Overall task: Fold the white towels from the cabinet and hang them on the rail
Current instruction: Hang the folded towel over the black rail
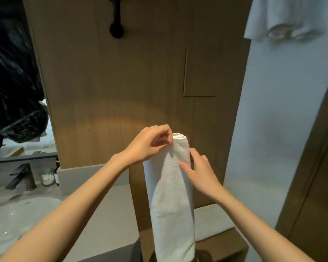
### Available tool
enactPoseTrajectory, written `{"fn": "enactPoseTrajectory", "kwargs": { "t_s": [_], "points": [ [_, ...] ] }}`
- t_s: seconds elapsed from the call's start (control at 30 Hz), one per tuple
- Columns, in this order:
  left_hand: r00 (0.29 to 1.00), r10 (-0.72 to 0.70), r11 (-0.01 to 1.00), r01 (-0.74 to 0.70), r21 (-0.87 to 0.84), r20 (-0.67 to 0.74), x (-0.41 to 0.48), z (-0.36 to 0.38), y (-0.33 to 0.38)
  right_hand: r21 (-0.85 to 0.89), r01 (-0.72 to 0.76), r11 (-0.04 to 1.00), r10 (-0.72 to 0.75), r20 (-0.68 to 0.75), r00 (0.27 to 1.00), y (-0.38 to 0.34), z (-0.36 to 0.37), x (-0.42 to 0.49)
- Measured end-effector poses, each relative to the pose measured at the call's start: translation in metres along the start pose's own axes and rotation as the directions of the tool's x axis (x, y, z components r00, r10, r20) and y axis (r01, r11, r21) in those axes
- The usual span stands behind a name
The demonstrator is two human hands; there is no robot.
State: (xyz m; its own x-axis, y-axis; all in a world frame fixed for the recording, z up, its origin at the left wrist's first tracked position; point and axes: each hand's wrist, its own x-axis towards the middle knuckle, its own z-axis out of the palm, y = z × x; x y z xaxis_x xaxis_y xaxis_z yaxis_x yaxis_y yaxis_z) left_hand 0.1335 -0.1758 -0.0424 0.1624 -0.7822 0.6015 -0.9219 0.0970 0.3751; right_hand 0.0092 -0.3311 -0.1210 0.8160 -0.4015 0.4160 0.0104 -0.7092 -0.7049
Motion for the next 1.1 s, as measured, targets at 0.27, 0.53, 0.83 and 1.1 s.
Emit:
{"fn": "enactPoseTrajectory", "kwargs": {
  "t_s": [0.27, 0.53, 0.83, 1.1],
  "points": [
    [0.975, 0.166, 0.986, -0.164, 0.022, -0.149, 0.102, -0.048, 0.04, 0.102, 0.162, 0.982, -0.142, -0.177, 0.974, -0.061, -0.102, 0.048],
    [0.804, 0.12, 0.992, -0.076, 0.099, -0.582, 0.207, -0.072, 0.031, -0.123, 0.216, 0.968, -0.249, -0.419, 0.873, -0.096, -0.184, 0.141],
    [0.952, -0.217, 0.917, 0.124, -0.38, -0.214, 0.294, -0.057, 0.005, 0.083, 0.301, 0.95, -0.187, -0.622, 0.761, -0.124, -0.271, 0.244],
    [0.917, -0.157, 0.881, -0.038, -0.471, -0.367, 0.383, -0.072, 0.029, 0.196, 0.437, 0.878, -0.163, -0.735, 0.658, -0.14, -0.334, 0.315]
  ]
}}
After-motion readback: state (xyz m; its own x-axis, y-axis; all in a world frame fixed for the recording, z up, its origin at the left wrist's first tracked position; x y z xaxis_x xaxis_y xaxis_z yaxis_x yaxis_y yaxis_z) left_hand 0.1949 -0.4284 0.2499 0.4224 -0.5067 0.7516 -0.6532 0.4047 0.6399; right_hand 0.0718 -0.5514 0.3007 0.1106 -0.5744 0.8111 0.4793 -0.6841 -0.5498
